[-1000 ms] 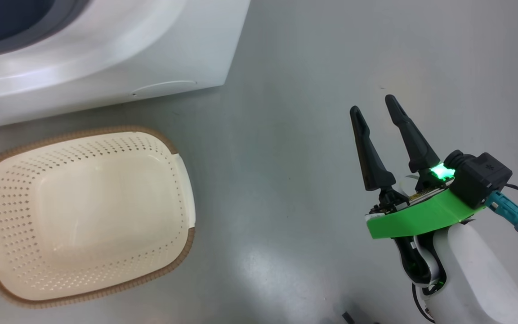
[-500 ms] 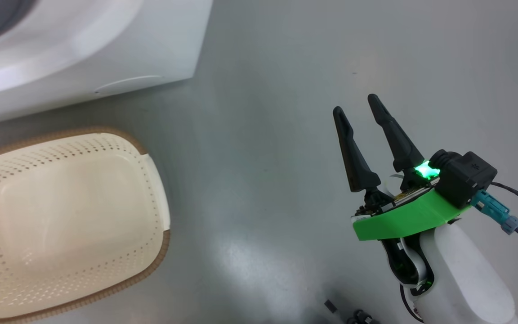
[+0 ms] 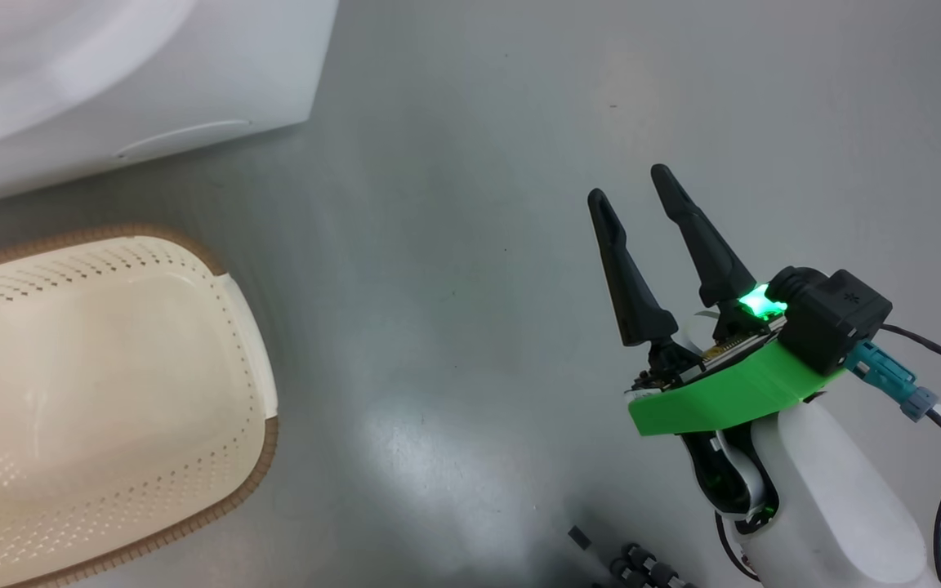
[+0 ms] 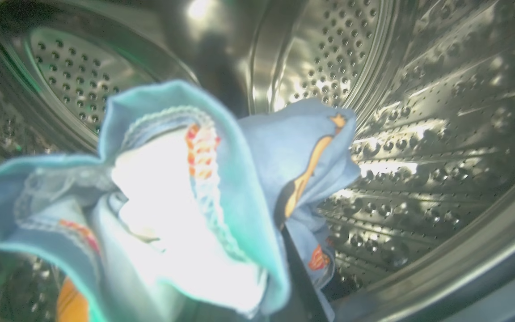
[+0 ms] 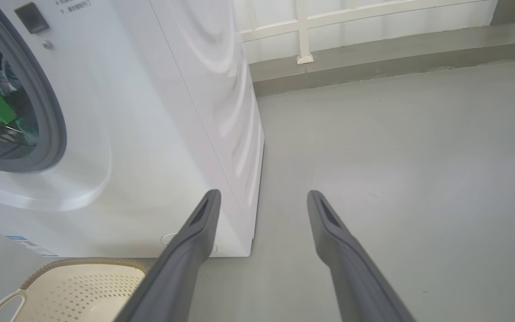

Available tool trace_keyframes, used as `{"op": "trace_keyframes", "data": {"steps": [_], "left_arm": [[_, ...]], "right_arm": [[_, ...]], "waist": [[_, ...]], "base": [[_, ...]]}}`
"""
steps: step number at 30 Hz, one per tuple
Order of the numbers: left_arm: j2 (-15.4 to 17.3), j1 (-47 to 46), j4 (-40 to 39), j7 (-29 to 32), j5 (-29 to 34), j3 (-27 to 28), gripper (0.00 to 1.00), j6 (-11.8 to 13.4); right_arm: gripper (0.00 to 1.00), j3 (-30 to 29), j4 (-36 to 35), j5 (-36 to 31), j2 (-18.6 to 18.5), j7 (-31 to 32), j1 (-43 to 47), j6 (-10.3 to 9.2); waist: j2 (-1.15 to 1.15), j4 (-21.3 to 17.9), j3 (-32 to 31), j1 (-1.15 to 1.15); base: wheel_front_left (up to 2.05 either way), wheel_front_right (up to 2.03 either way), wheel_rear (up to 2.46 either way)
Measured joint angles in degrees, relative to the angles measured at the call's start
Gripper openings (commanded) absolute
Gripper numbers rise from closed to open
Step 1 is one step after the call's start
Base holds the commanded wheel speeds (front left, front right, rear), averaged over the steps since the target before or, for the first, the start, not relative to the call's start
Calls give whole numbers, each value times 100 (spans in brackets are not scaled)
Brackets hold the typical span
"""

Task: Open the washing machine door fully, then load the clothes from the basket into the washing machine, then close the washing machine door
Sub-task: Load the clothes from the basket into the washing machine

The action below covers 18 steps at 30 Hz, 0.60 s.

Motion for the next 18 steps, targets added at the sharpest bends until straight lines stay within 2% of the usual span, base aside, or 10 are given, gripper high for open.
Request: {"op": "trace_keyframes", "data": {"steps": [10,15,18], "left_arm": [[0,-177,999,1,141,-352,0,-80],[5,-530,1547,346,180,-616,27,-121],[3,-669,1683,538,178,-740,51,-122]], "right_arm": [[100,4,10,-1,7,0,1,0],[100,20,25,0,8,0,2,0],[100,25,29,0,9,0,2,0]], "waist": [[0,39,-67,0],[0,75,-126,-1],[0,89,-135,-1]], "base": [[0,0,0],[0,0,0],[0,0,0]]}}
